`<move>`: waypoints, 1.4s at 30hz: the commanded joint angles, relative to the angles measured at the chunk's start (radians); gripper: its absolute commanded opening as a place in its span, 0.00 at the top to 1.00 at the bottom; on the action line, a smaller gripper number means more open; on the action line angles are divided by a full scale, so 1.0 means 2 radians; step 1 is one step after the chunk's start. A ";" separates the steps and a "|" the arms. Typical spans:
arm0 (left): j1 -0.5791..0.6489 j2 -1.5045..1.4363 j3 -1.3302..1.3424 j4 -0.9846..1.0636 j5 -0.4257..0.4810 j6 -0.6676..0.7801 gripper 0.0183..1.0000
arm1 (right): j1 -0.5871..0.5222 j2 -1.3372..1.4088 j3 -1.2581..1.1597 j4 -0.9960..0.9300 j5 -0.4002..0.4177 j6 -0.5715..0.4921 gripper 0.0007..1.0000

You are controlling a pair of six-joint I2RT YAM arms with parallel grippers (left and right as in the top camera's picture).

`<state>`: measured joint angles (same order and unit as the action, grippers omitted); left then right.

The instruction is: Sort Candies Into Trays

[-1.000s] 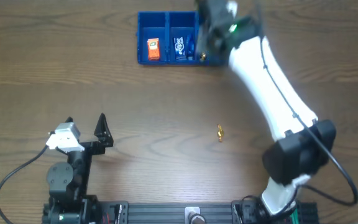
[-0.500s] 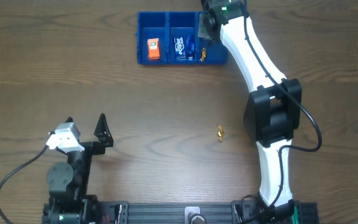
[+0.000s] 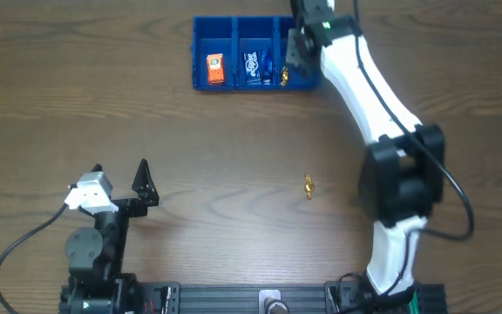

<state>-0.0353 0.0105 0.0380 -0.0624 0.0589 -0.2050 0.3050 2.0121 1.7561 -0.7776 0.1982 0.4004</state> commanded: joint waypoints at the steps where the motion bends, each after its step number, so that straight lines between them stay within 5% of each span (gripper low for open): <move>1: 0.002 -0.003 -0.016 -0.006 0.005 0.005 0.00 | 0.019 -0.170 -0.184 0.002 -0.017 0.013 0.37; 8: 0.002 -0.003 -0.016 -0.006 0.005 0.005 0.00 | 0.075 -0.227 -0.392 -0.006 -0.074 0.088 0.37; 22: 0.002 -0.003 -0.016 -0.006 0.005 0.005 0.00 | 0.088 -0.154 -0.438 0.018 -0.061 0.101 0.41; 33: 0.002 -0.003 -0.016 -0.006 0.005 0.005 0.00 | 0.089 -0.150 -0.438 0.012 -0.061 0.104 0.78; 40: 0.002 -0.003 -0.016 -0.006 0.005 0.005 0.00 | 0.089 -0.166 -0.415 0.006 -0.063 0.111 0.83; 42: 0.002 -0.003 -0.016 -0.006 0.005 0.005 0.00 | 0.089 -0.194 -0.350 -0.033 -0.061 0.077 0.83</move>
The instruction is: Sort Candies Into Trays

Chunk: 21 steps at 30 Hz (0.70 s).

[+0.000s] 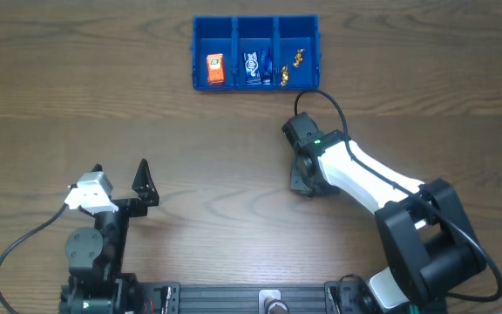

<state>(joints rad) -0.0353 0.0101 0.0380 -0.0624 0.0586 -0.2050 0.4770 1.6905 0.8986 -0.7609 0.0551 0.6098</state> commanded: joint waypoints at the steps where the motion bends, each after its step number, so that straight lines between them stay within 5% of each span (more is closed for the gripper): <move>1: 0.002 -0.003 -0.016 -0.006 0.005 0.005 0.00 | 0.002 -0.036 0.122 -0.066 0.013 -0.043 0.83; 13: 0.002 -0.003 -0.016 -0.006 0.005 0.005 0.00 | -0.088 0.226 0.654 -0.168 0.069 -0.134 0.81; 21: 0.002 -0.003 -0.016 -0.006 0.005 0.005 0.00 | -0.099 0.321 0.677 -0.100 0.069 -0.139 0.80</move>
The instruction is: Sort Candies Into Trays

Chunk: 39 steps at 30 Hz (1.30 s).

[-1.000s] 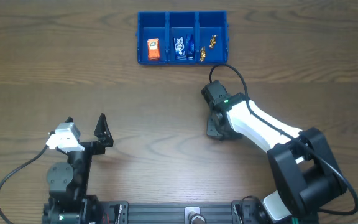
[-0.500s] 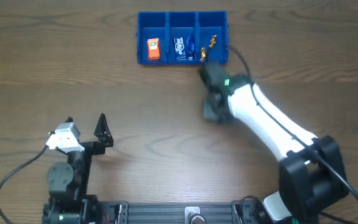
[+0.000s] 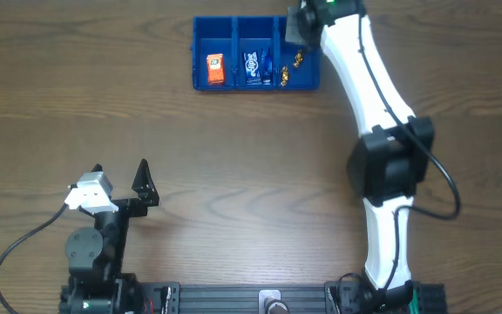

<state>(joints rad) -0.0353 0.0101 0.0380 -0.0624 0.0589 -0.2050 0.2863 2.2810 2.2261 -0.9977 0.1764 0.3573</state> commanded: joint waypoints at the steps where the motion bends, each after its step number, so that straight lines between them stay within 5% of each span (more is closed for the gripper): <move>1: 0.002 -0.003 -0.016 -0.006 0.005 0.005 0.00 | -0.004 0.027 0.013 0.022 0.008 -0.013 0.80; 10: 0.002 -0.003 -0.016 -0.006 0.005 0.005 0.00 | -0.006 0.027 0.013 0.042 0.001 -0.013 0.37; 20: 0.002 -0.003 -0.016 -0.006 0.005 0.005 0.00 | -0.021 -0.157 -0.085 0.044 0.028 -0.039 0.26; 22: 0.002 -0.003 -0.016 -0.006 0.005 0.005 0.00 | -0.027 -0.233 -0.157 0.060 0.043 -0.053 0.19; 24: 0.002 -0.003 -0.016 -0.006 0.005 0.005 0.00 | -0.037 -0.313 -0.239 0.088 0.043 -0.064 0.00; 39: 0.002 -0.003 -0.016 -0.006 0.005 0.005 0.00 | -0.099 -0.863 -0.853 0.352 -0.023 -0.062 0.00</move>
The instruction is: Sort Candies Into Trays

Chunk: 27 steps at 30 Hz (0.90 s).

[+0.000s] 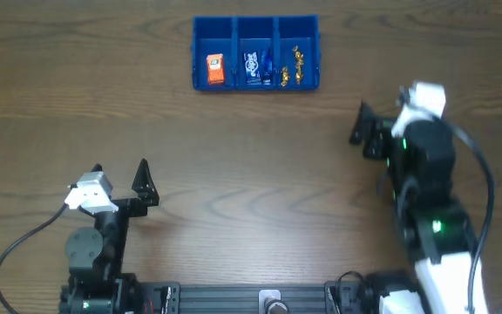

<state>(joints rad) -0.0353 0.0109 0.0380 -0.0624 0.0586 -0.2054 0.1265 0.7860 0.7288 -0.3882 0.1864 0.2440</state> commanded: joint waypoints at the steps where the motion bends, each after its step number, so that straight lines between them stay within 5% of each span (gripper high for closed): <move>1: 0.002 -0.003 -0.016 -0.006 0.005 0.006 0.00 | -0.023 -0.147 -0.131 0.060 -0.029 -0.005 0.00; 21: 0.002 -0.003 -0.016 -0.006 0.005 0.006 0.00 | -0.047 -0.392 -0.361 0.178 -0.047 -0.023 0.00; 27: 0.002 -0.003 -0.016 -0.006 0.005 0.006 0.00 | -0.057 -0.392 -0.361 0.167 -0.052 -0.081 0.00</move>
<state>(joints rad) -0.0353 0.0101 0.0380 -0.0624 0.0586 -0.2050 0.0177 0.0109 0.0090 -0.0559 0.0917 0.1619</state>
